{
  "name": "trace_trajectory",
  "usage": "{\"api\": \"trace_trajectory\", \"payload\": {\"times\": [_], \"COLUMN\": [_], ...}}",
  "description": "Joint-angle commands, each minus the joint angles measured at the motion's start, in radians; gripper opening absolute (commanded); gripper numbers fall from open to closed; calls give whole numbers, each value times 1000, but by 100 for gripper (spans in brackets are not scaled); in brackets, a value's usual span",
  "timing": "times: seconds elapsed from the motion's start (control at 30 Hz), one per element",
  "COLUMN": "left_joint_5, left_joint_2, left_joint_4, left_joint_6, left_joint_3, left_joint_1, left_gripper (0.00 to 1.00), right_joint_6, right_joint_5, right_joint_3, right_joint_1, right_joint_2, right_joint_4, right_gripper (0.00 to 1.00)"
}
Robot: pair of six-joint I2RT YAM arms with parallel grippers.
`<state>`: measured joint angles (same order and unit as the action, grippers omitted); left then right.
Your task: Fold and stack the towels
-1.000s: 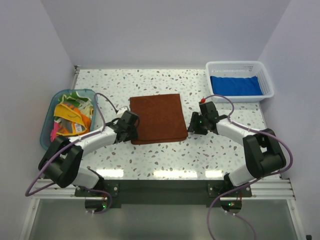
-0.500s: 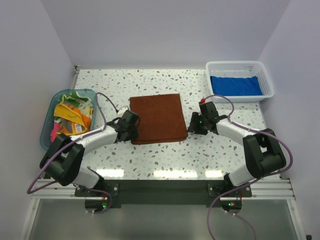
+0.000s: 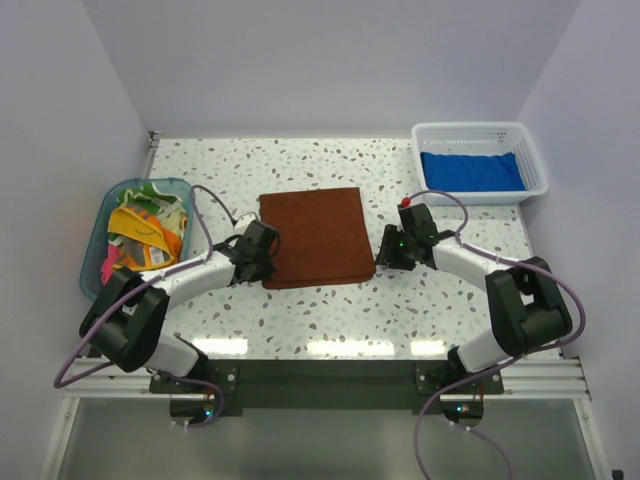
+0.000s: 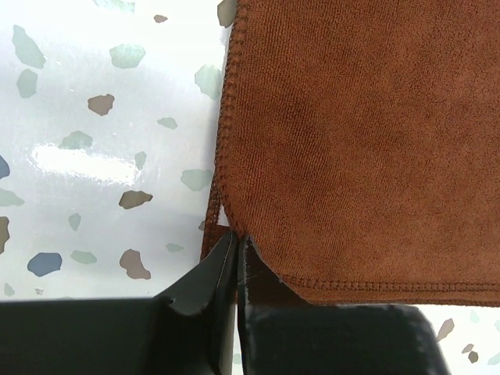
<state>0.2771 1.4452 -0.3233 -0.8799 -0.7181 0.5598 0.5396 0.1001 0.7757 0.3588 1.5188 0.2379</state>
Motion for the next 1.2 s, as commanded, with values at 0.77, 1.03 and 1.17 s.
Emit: {"api": "trace_trajectory", "payload": {"times": [0.77, 1.03, 1.17], "left_joint_5": [11, 19, 16], "left_joint_2": [-62, -74, -74], "left_joint_4": [-13, -17, -10], "left_joint_6": [9, 16, 21], "left_joint_3": [-60, -50, -50], "left_joint_1": [5, 5, 5], "left_gripper": [0, 0, 0], "right_joint_6": [25, 7, 14], "right_joint_5": [6, -99, -125], "right_joint_3": [25, 76, 83], "right_joint_1": [43, 106, 126], "right_joint_2": [87, 116, 145], "right_joint_4": [70, 141, 138], "right_gripper": [35, 35, 28]}}
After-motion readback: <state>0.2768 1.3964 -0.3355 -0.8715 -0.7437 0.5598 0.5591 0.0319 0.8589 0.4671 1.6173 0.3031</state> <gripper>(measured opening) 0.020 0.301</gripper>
